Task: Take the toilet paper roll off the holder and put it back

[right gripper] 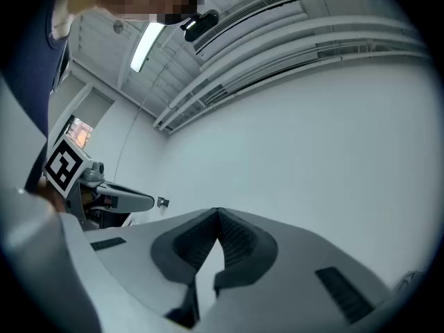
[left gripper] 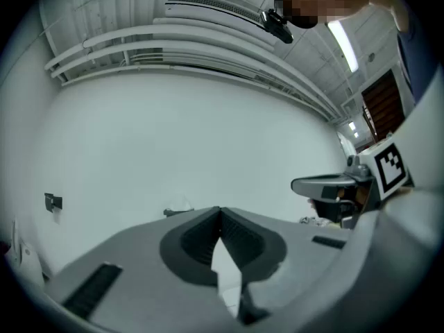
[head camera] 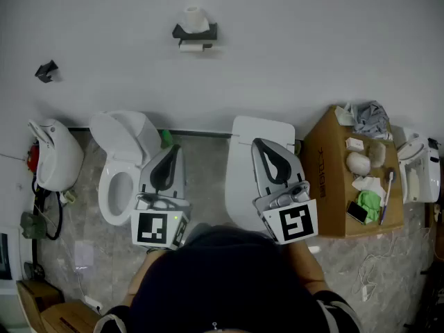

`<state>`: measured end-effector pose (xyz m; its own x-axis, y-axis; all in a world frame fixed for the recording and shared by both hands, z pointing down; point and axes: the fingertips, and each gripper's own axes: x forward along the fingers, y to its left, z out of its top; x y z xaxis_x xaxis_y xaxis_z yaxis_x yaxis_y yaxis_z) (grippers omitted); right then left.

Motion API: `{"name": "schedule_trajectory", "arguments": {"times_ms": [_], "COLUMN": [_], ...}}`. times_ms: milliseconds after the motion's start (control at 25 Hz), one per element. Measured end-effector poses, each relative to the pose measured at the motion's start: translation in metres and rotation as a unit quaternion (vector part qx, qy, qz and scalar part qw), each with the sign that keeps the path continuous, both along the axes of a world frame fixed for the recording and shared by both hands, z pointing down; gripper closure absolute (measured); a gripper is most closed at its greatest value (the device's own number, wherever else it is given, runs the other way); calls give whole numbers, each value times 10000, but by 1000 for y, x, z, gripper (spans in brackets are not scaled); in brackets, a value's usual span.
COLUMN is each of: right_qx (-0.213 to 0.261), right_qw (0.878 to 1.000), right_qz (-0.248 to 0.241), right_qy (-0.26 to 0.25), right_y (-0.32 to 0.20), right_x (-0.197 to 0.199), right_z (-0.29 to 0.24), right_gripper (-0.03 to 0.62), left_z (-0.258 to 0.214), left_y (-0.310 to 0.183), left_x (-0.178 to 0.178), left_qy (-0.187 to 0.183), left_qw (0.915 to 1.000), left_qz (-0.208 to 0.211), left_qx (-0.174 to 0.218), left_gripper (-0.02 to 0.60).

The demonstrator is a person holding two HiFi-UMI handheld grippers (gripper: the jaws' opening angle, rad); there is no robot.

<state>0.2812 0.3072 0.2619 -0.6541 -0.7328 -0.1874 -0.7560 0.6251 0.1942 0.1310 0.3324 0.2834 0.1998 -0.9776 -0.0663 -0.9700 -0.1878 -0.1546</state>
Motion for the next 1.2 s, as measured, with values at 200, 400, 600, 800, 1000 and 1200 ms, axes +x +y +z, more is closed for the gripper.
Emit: {"name": "schedule_trajectory", "arguments": {"times_ms": [200,400,600,800,1000,1200], "right_qx": [32,27,-102,-193,-258,-319], "right_qw": [10000,9999,9997,9995,9995,9994], "right_qz": [-33,0,-129,-83,-34,112], "right_qy": [-54,-149,-177,-236,-163,-109], "right_y": [7,5,-4,-27,-59,-103], "right_x": [5,11,-4,-28,-63,-94], "right_z": [-4,-1,3,6,9,2], "right_gripper": [578,576,468,465,459,445], "left_z": [-7,-2,-5,-10,-9,-17], "left_y": [7,10,0,-25,-62,-114], "left_x": [7,6,-11,-33,-68,-95], "left_qy": [66,143,130,157,224,234], "left_qw": [10000,9998,9997,9997,9997,9994], "left_qz": [-10,-99,-173,-89,4,241], "left_qx": [71,98,119,187,133,129], "left_gripper": [580,580,580,580,581,581]}}
